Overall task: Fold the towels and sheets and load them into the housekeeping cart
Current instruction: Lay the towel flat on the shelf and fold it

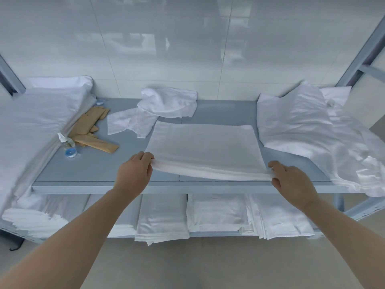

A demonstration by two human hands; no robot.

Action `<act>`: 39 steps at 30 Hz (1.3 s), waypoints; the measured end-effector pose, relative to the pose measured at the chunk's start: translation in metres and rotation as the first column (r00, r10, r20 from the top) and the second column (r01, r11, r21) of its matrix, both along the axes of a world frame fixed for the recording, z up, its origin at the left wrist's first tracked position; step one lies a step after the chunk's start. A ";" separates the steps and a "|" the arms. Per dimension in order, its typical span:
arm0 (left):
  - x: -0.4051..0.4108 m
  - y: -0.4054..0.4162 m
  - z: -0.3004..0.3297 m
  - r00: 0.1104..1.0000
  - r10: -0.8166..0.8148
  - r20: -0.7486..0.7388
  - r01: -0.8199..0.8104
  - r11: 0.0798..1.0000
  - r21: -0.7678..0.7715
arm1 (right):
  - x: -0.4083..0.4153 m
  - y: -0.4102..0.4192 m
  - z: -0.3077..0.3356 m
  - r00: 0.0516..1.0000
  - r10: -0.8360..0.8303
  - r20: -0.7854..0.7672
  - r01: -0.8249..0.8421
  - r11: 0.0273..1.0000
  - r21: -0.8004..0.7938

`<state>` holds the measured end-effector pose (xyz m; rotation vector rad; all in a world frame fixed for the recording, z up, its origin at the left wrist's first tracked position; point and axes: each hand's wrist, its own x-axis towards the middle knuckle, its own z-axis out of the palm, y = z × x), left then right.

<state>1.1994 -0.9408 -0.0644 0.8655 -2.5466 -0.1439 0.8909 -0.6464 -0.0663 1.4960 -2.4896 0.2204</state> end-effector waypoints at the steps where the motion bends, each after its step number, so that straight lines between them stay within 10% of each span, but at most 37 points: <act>1: 0.000 -0.002 0.002 1.000 0.015 -0.010 -0.015 1.000 -0.005 | 0.000 0.002 0.003 0.999 -0.024 0.034 0.026 0.998 -0.058; 8: 0.002 -0.009 0.004 0.999 0.047 -0.020 -0.047 0.999 -0.004 | 0.001 0.005 0.011 0.868 -0.119 0.482 0.365 0.811 -0.458; 14: -0.002 -0.024 0.017 0.983 -0.165 -0.080 0.154 0.980 -0.127 | -0.011 0.002 0.014 0.847 -0.180 0.501 0.460 0.721 -0.518; 26: -0.109 -0.136 0.000 0.996 0.010 0.090 -0.001 0.995 -0.099 | -0.141 -0.108 -0.020 0.835 -0.175 0.522 0.433 0.795 -0.426; 33: -0.167 -0.165 -0.111 0.833 0.199 0.516 -0.248 0.968 0.027 | -0.186 -0.161 -0.115 0.664 -0.437 0.607 0.501 0.862 0.074; 39: -0.167 -0.186 -0.124 0.959 0.281 0.026 -0.278 0.927 0.250 | -0.203 -0.172 -0.118 0.719 -0.367 0.590 0.545 0.825 -0.150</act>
